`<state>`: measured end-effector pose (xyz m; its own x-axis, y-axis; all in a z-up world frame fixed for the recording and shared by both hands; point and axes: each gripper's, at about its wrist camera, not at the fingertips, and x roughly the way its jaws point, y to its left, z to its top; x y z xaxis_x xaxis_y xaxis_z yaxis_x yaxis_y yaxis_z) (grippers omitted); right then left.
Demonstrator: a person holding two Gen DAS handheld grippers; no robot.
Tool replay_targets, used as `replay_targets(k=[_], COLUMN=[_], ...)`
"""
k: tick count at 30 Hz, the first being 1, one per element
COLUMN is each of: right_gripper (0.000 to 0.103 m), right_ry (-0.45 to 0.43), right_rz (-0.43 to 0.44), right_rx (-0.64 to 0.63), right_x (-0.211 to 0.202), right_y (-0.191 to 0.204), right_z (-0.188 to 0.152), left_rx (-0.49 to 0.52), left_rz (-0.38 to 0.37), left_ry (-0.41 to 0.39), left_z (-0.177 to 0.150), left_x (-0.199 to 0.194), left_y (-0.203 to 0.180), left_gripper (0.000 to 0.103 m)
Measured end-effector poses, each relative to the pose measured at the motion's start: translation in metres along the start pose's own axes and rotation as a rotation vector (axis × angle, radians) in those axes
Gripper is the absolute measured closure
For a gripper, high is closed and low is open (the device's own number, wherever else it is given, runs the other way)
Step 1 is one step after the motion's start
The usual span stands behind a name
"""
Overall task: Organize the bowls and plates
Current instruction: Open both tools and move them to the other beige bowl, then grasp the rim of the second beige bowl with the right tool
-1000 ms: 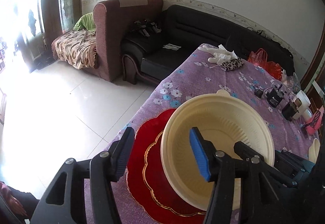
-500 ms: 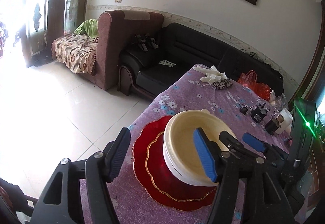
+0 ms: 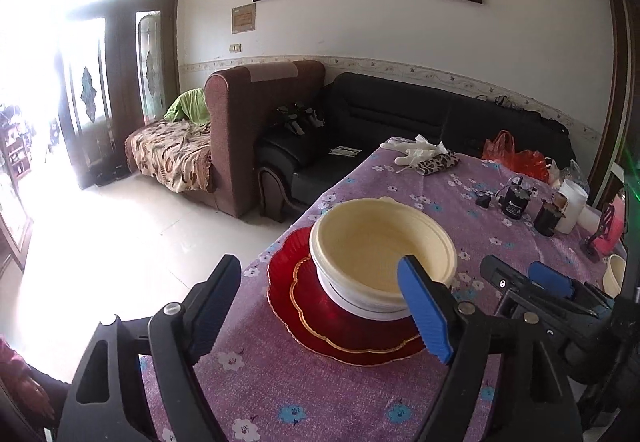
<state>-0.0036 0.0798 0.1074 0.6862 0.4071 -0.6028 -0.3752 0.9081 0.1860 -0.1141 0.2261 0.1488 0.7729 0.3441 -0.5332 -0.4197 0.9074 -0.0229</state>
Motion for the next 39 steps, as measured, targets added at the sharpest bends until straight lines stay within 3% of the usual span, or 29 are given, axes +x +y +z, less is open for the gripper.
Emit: replay_targets(k=[9, 20, 25, 30, 35, 39], right_gripper=[0.030, 0.028, 0.028, 0.029, 0.029, 0.029], right_ry=[0.008, -0.006, 0.013, 0.010, -0.030, -0.043], right_rz=[0.025, 0.019, -0.009, -0.172, -0.348, -0.429], right_rx=[0.038, 0.118, 0.161, 0.288, 0.553, 0.705], right_x=[-0.030, -0.061, -0.067, -0.086, -0.122, -0.130], right_y=[-0.032, -0.082, -0.120, -0.217, -0.346, -0.420], right_z=[-0.029, -0.049, -0.063, -0.069, -0.072, -0.066], left_rx=[0.111, 0.185, 0.198, 0.211, 0.195, 0.197], left_rz=[-0.039, -0.074, -0.136, -0.203, -0.238, -0.252], left_ry=[0.005, 0.005, 0.022, 0.059, 0.089, 0.116], left_z=[-0.016, -0.026, -0.034, -0.043, -0.048, -0.052], left_x=[-0.026, -0.049, -0.051, -0.045, -0.037, -0.031], left_y=[-0.051, -0.085, -0.098, -0.112, -0.120, -0.127], left_gripper=[0.017, 0.016, 0.016, 0.016, 0.016, 0.016])
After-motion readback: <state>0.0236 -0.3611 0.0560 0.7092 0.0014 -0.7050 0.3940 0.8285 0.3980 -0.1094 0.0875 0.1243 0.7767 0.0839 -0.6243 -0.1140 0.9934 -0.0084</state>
